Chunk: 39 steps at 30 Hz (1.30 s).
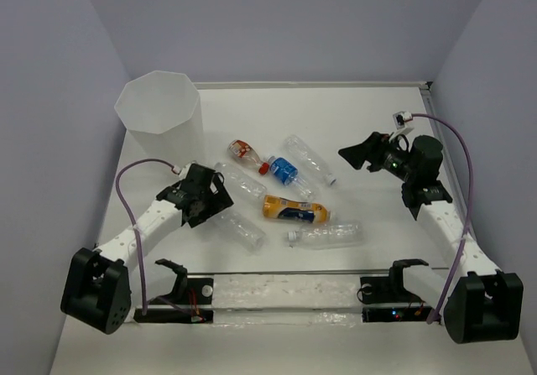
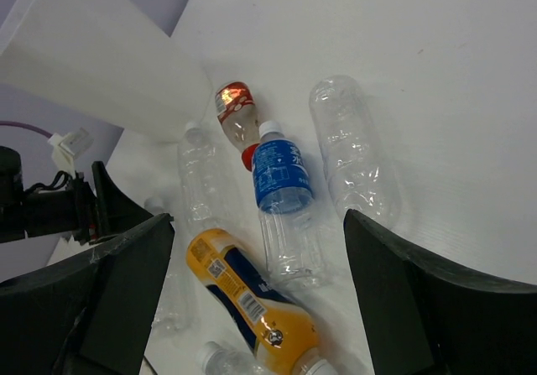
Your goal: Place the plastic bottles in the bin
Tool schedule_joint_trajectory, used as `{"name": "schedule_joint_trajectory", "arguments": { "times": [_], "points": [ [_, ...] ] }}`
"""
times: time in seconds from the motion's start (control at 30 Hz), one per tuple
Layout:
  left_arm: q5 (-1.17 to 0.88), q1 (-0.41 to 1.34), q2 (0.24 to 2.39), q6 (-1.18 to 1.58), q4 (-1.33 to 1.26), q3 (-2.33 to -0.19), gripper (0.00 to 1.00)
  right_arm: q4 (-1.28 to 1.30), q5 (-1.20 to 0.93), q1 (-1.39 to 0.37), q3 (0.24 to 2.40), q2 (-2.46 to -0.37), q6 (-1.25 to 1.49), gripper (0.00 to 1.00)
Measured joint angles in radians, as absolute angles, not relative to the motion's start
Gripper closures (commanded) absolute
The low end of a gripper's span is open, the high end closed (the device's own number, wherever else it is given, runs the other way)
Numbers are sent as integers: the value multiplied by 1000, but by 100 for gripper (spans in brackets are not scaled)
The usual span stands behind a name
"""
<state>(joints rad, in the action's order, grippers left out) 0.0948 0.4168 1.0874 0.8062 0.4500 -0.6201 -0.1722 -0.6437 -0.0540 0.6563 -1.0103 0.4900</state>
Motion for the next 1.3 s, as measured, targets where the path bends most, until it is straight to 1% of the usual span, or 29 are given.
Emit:
{"name": "schedule_joint_trajectory", "arguments": {
  "times": [0.13, 0.2, 0.23, 0.33, 0.37, 0.4, 0.47, 0.5, 0.53, 0.67, 0.8, 0.93, 1.07, 1.2, 1.3],
  "points": [
    [83, 417, 1149, 818, 409, -595, 3, -172, -644, -59, 656, -1010, 490, 12],
    [79, 417, 1185, 822, 385, -586, 7, -173, -644, -60, 656, -1010, 489, 12],
    [78, 417, 1201, 822, 376, -585, 10, -173, -644, -60, 656, -1010, 489, 12],
    [76, 417, 1238, 821, 345, -586, 28, -173, -644, -61, 656, -1010, 487, 12],
    [72, 417, 1246, 822, 326, -586, 38, -172, -644, -62, 656, -1010, 487, 12],
    [66, 417, 1254, 819, 317, -588, 42, -172, -644, -63, 656, -1010, 487, 12],
    [62, 417, 1258, 815, 299, -591, 52, -172, -644, -67, 656, -1011, 486, 13],
    [62, 417, 1261, 812, 296, -591, 52, -173, -644, -67, 656, -1011, 486, 13],
    [64, 417, 1260, 811, 297, -591, 55, -173, -644, -67, 656, -1013, 486, 13],
    [80, 417, 1218, 794, 335, -591, 57, -172, -643, -75, 656, -1027, 485, 13],
    [100, 417, 1076, 757, 454, -644, 57, -172, -630, -121, 656, -1044, 466, 13],
    [169, 417, 955, 686, 579, -867, 57, -163, -591, -213, 661, -1065, 427, 13],
    [257, 417, 902, 614, 599, -1125, 56, -134, -513, -306, 682, -1108, 375, 13],
    [363, 417, 934, 539, 523, -1389, 56, -116, -462, -318, 684, -1113, 350, 14],
    [450, 416, 985, 490, 468, -1525, 56, -109, -437, -316, 684, -1111, 341, 14]
  ]
}}
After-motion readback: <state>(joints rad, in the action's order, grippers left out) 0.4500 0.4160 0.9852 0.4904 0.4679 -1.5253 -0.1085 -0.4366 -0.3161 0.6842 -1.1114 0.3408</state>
